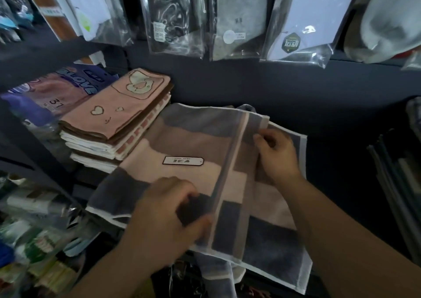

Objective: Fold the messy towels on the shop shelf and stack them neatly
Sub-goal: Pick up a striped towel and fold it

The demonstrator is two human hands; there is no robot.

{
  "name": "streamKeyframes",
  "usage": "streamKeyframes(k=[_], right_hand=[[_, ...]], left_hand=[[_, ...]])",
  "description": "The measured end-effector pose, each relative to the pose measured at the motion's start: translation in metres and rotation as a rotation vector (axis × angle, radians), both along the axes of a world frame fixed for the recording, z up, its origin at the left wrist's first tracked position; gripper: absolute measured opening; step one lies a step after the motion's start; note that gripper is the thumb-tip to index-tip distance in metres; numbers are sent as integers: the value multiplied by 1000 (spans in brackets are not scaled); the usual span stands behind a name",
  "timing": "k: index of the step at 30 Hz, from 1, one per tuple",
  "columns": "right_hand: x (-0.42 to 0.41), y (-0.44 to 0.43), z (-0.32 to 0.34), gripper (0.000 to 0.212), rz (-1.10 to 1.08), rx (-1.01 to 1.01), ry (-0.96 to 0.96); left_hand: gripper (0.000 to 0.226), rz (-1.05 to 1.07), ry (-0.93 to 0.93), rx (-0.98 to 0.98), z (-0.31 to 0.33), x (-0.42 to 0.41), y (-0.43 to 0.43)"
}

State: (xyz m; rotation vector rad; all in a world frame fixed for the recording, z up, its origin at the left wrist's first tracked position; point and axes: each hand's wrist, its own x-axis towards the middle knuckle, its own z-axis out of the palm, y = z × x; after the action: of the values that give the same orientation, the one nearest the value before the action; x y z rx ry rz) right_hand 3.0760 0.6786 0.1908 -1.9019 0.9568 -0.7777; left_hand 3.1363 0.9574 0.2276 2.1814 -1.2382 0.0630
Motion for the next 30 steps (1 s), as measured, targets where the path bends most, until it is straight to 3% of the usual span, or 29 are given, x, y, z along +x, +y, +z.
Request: streamKeyframes(k=[3, 5, 9, 14, 18, 22, 26, 30], right_hand=[[-10, -5, 1, 10, 125, 209, -16], [-14, -7, 1, 9, 196, 262, -18], [-19, -11, -4, 12, 243, 456, -68], [-22, -10, -4, 14, 263, 516, -108], [-23, -8, -4, 39, 292, 517, -83], [-22, -6, -1, 47, 297, 440, -47], [-20, -1, 8, 41, 323, 415, -75], [-10, 2, 34, 41, 346, 242, -169]], left_hand=[[65, -283, 76, 213, -5, -32, -23], [73, -341, 17, 346, -14, -37, -30], [58, -347, -62, 361, -23, -35, -26], [52, -299, -211, 353, -34, -42, -25], [46, -263, -242, 277, -42, -45, -22], [26, -280, -192, 126, -42, -40, -22], [24, -236, -34, -36, -30, -39, -13], [22, -101, -115, -171, 4, -39, -6]])
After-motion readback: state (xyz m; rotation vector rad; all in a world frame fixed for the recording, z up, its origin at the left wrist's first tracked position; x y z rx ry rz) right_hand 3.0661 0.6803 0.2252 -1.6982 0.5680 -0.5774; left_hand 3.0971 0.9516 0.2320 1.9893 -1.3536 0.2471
